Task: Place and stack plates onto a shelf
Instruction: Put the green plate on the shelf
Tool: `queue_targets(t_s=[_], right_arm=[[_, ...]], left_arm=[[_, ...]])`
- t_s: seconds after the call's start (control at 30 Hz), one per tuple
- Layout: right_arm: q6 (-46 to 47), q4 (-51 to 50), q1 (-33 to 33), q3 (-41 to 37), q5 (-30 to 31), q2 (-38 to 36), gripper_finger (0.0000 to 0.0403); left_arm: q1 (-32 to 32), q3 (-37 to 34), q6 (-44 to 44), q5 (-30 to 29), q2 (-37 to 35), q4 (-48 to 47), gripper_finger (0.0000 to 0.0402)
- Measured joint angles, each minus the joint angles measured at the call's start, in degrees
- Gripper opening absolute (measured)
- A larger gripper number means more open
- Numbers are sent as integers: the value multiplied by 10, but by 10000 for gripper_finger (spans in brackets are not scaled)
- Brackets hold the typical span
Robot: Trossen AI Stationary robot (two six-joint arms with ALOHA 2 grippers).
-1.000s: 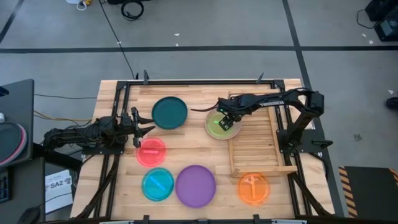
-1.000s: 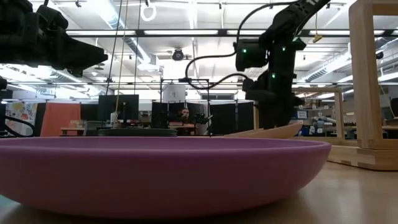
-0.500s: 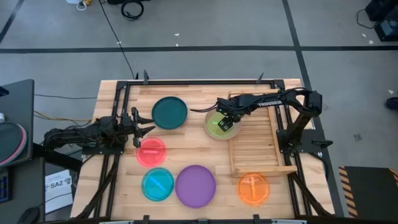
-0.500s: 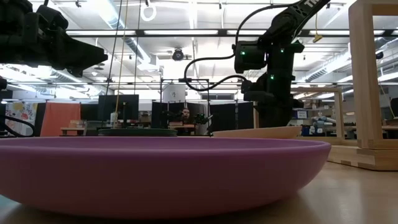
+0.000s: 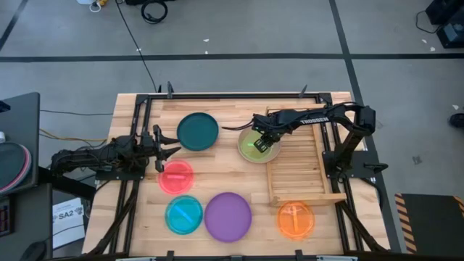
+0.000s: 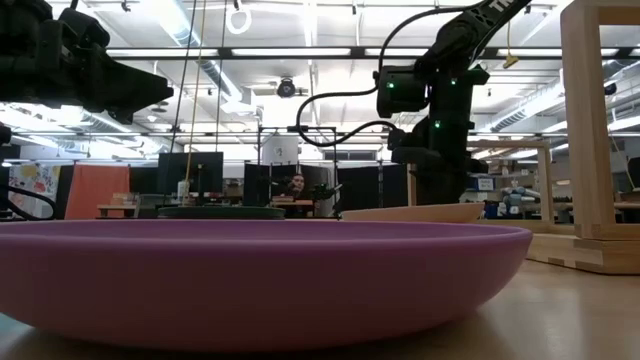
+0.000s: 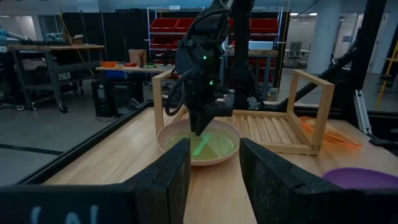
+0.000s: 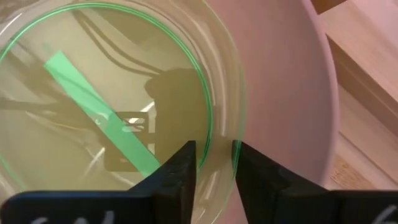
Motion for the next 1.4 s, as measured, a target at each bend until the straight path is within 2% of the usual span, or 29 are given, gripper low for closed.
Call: queue_targets(t_s=[0.53,0.93,1.4], right_arm=[[0,-1,0,0,0,0,10],[-4,-35,0,39,-4,2,8],[-42,-206,5,171,0,2,8]], left_arm=[[0,0,0,0,0,0,144],[0,0,0,0,0,0,144],[0,0,0,0,0,0,144]])
